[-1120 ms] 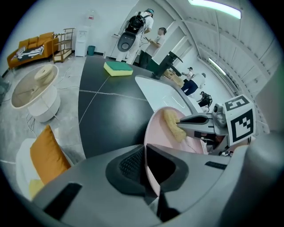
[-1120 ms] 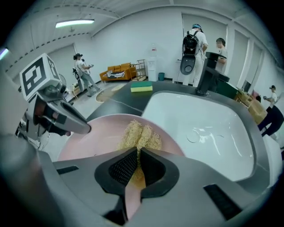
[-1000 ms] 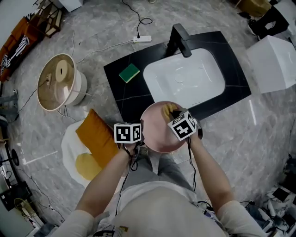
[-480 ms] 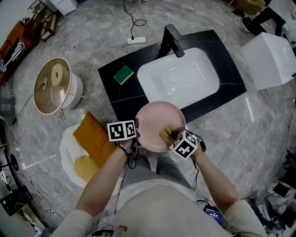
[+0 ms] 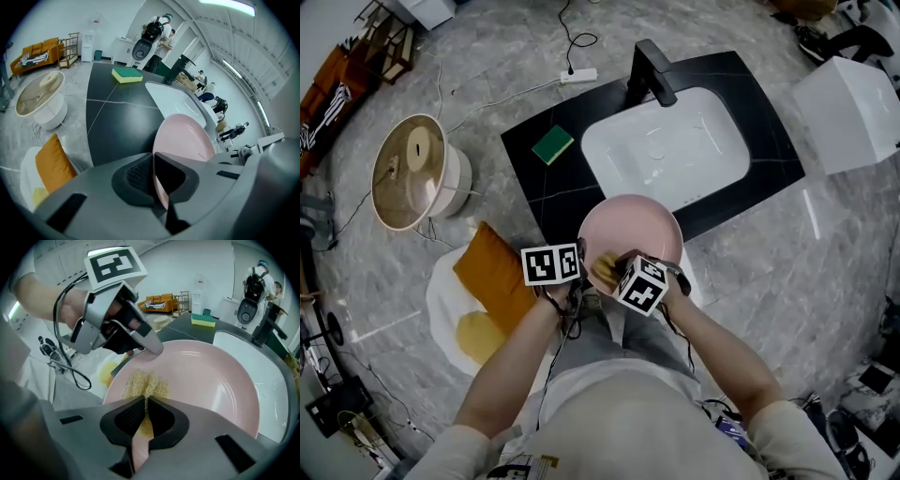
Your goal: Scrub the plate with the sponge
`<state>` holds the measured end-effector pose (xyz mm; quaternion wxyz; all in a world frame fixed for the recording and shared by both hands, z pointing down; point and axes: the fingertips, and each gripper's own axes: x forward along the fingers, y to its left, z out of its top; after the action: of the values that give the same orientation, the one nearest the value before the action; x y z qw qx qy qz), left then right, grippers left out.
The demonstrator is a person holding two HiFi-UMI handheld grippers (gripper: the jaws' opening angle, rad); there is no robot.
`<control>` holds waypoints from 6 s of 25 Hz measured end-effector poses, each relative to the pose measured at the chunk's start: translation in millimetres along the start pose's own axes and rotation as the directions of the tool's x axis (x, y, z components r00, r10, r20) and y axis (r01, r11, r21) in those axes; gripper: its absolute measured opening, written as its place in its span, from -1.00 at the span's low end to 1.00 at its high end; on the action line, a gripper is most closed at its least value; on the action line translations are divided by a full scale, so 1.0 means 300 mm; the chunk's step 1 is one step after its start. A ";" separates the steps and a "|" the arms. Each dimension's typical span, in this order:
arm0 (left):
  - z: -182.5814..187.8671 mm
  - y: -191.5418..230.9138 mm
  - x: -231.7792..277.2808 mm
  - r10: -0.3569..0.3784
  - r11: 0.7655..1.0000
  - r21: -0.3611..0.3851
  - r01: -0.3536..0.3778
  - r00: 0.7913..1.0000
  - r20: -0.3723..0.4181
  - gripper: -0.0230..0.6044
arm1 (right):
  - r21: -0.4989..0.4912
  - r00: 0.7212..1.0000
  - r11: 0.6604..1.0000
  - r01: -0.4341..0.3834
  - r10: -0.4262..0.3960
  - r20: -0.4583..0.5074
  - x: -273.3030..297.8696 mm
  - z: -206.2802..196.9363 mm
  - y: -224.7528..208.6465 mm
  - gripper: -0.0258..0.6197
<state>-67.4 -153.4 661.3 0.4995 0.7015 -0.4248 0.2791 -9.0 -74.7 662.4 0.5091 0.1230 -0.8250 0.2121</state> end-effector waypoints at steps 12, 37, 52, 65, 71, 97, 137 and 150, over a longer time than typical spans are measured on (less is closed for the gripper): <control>-0.031 0.008 -0.015 0.000 0.999 -0.044 0.001 0.999 0.038 -0.84 | 0.044 0.966 0.967 0.251 -0.253 0.049 -0.059 0.096 -0.378 -0.77; -0.058 -0.022 -0.016 -0.024 0.999 -0.021 0.024 1.000 0.014 -0.84 | -0.079 0.995 0.995 0.054 -0.061 -0.081 -0.024 -0.070 0.036 -0.77; -0.094 -0.022 -0.019 -0.013 0.998 -0.069 0.016 0.998 0.055 -0.84 | 0.028 0.925 0.930 0.367 -0.362 -0.113 -0.137 -0.076 -0.383 -0.78; -0.078 -0.019 -0.018 0.007 0.996 -0.089 -0.002 0.998 0.060 -0.83 | -0.063 0.957 0.988 0.145 -0.156 -0.245 -0.148 -0.289 -0.012 -0.78; -0.079 -0.020 -0.021 0.021 0.999 -0.047 -0.019 0.998 0.053 -0.83 | -0.157 0.981 0.986 0.054 -0.082 -0.174 -0.036 -0.172 0.142 -0.77; -0.042 0.008 -0.025 0.081 0.995 0.050 -0.083 0.995 0.056 -0.84 | 0.094 0.894 0.891 0.445 -0.435 -0.107 -0.193 -0.140 -0.408 -0.77; 0.432 -0.605 -0.984 -0.272 0.688 0.655 -0.314 0.725 0.633 -0.75 | 0.354 0.364 0.738 0.575 -0.617 0.697 -1.386 0.365 -0.008 -0.77; 0.429 -0.763 -1.211 -0.423 0.698 0.657 -0.286 0.576 0.700 -0.83 | 0.333 0.289 0.767 0.548 -0.548 0.785 -1.533 0.409 0.146 -0.77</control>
<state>-46.9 -126.8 214.3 -0.0545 0.8997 -0.4308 0.0440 83.7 -100.5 194.3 0.0780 0.4839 -0.8693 -0.0637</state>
